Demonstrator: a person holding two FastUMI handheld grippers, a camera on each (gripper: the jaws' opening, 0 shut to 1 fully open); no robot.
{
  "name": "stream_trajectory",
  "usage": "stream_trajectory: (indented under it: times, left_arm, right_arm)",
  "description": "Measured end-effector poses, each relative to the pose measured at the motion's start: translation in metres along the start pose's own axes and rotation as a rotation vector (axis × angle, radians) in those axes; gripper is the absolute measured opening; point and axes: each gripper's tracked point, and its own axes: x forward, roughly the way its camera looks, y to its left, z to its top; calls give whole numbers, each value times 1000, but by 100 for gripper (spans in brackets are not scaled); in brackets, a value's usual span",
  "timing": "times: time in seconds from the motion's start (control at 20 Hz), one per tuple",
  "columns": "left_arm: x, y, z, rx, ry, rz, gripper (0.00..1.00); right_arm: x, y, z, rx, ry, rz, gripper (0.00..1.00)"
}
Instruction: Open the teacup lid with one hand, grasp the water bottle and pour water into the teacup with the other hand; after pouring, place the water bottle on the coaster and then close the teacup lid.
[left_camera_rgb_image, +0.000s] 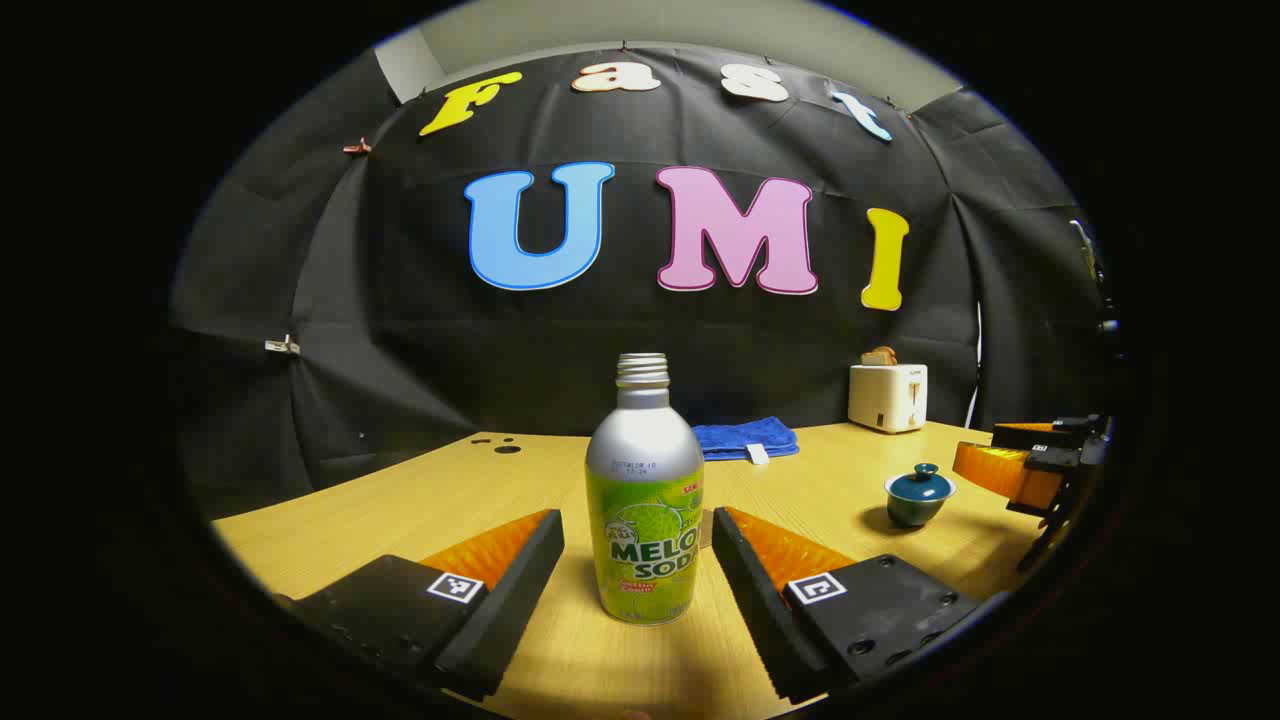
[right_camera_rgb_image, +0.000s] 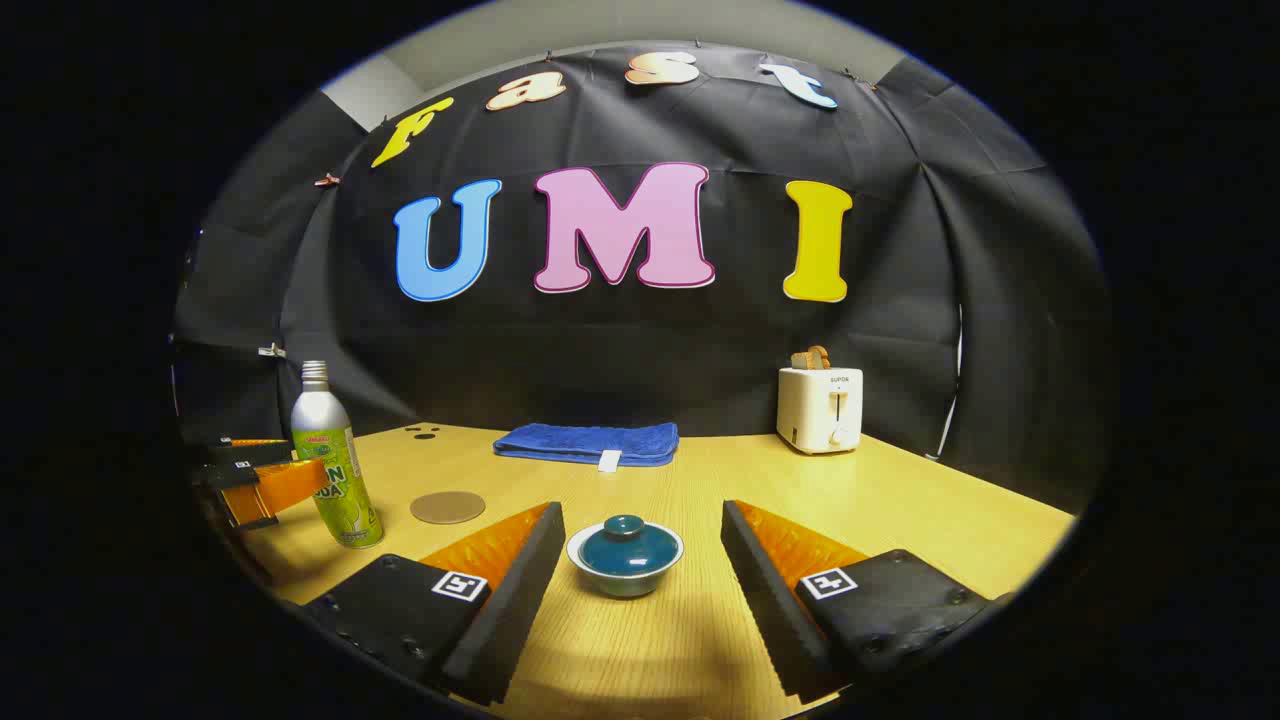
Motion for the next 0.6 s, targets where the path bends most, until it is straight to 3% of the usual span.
stream_trajectory:
  times: [0.6]
  left_arm:
    - [1,5,-1,1,-1,32,94]
  right_arm:
    - [1,2,0,0,2,6,97]
